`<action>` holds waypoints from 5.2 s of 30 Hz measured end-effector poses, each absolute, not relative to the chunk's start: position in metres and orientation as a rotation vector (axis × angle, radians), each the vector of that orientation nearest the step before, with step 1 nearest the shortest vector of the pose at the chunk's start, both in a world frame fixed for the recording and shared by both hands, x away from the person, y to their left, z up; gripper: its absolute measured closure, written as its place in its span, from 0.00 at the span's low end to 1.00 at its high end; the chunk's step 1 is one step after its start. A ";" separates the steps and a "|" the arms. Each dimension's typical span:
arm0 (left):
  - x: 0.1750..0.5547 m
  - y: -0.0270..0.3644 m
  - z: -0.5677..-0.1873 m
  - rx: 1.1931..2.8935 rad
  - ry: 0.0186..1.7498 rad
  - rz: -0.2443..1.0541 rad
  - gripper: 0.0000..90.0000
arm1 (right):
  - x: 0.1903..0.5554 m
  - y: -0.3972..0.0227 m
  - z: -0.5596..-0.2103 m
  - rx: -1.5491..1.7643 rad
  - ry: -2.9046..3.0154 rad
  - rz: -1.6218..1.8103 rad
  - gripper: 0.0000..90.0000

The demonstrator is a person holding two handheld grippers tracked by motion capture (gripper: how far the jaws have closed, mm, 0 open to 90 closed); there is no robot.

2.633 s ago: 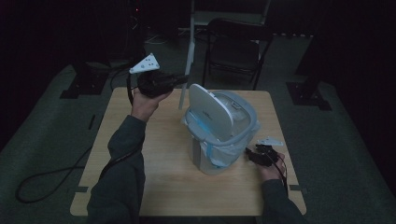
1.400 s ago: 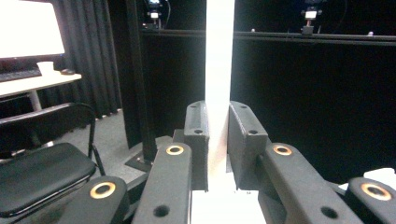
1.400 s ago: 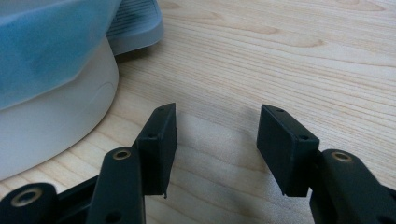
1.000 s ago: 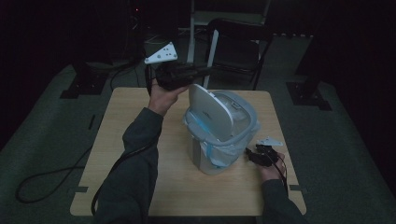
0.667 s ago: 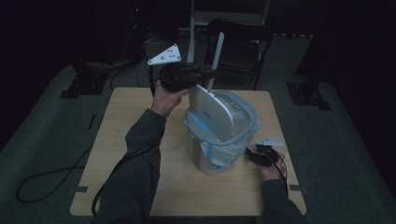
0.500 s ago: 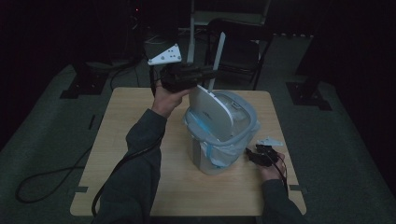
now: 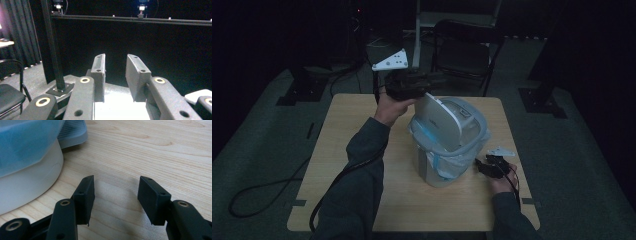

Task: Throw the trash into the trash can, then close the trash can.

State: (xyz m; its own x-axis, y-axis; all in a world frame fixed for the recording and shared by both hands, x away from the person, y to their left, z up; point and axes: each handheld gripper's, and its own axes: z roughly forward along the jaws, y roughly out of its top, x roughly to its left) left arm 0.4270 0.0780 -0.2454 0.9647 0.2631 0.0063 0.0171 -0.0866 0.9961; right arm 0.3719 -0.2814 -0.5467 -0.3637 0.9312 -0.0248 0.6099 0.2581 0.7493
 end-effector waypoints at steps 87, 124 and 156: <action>0.406 0.090 -0.303 1.776 0.340 0.243 0.94 | 0.372 -0.282 -0.547 1.401 2.063 0.914 0.51; 0.439 0.018 -0.300 2.158 0.480 0.197 1.00 | 0.372 -0.282 -0.547 1.399 2.065 0.914 0.51; 0.434 0.065 -0.291 2.060 0.544 0.300 0.83 | 0.371 -0.282 -0.547 1.403 2.062 0.913 0.51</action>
